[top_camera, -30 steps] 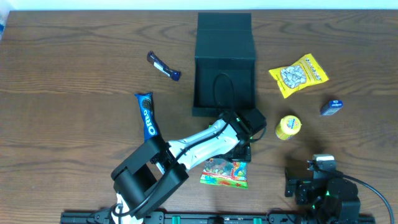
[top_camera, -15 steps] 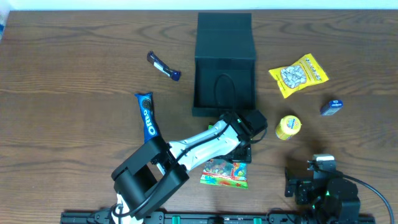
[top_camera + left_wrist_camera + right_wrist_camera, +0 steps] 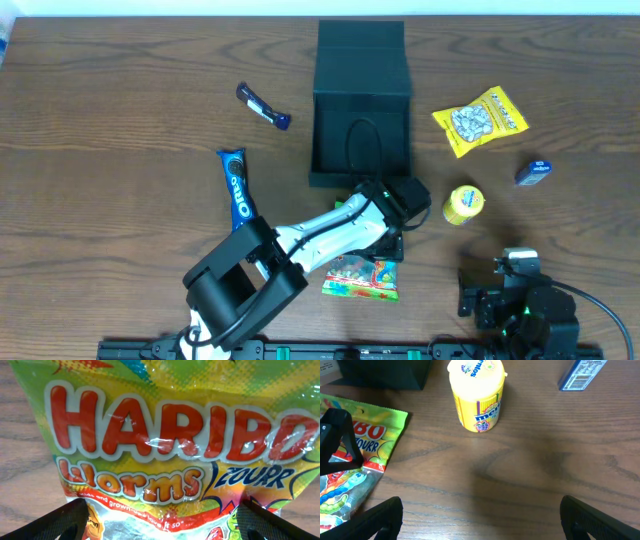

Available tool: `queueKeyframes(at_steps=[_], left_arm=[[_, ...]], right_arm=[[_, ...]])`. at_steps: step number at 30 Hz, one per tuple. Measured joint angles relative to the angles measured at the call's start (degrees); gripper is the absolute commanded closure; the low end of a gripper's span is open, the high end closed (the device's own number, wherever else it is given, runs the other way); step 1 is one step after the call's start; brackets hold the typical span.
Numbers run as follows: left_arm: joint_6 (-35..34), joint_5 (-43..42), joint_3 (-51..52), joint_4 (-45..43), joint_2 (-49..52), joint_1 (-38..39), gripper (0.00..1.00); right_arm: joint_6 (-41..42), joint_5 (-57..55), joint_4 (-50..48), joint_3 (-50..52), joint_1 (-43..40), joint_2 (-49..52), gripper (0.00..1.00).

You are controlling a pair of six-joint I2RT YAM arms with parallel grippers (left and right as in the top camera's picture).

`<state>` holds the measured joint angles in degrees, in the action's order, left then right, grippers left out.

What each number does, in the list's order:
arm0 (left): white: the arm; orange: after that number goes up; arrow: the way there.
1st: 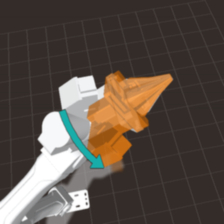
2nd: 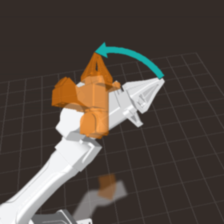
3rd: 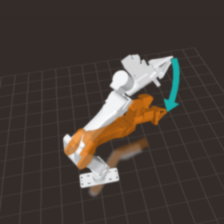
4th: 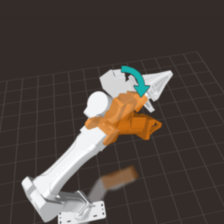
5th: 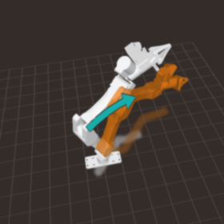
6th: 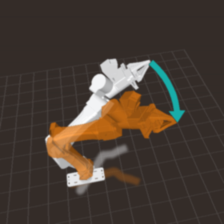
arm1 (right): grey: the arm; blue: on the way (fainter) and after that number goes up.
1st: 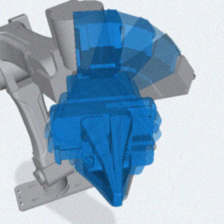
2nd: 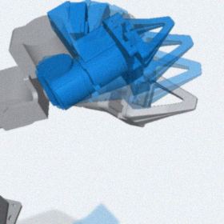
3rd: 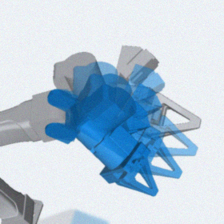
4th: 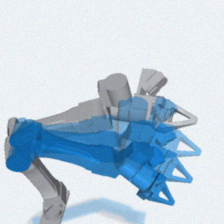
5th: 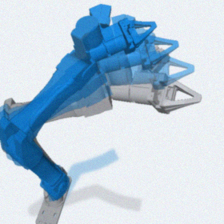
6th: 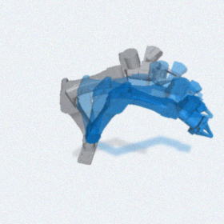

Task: Pack container
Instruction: 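Close the left gripper on the top edge of the Haribo bag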

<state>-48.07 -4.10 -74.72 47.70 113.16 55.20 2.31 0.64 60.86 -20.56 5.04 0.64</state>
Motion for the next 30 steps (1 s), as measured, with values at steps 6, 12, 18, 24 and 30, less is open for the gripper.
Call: queueKeyframes(at_steps=[6, 12, 18, 24, 30], left_arm=[[0.02, 0.04, 0.0, -0.09, 0.0, 0.04, 0.01], [-0.22, 0.02, -0.02, -0.26, 0.04, 0.13, 0.28], [-0.17, 0.04, -0.26, -0.26, 0.04, 0.22, 0.45], [-0.24, 0.0, -0.33, -0.2, 0.04, 0.22, 0.57], [-0.17, 0.0, -0.55, -0.13, 0.04, 0.44, 0.77]], right_arm=[[-0.02, 0.0, 0.0, 0.0, 0.0, -0.02, 0.01], [-0.02, 0.0, -0.02, 0.0, 0.0, 0.0, 0.01], [-0.02, 0.0, -0.02, 0.0, 0.0, 0.0, 0.01], [0.0, 0.0, 0.0, 0.0, 0.0, 0.0, 0.01], [-0.02, 0.0, -0.02, 0.0, 0.0, 0.0, 0.01]])
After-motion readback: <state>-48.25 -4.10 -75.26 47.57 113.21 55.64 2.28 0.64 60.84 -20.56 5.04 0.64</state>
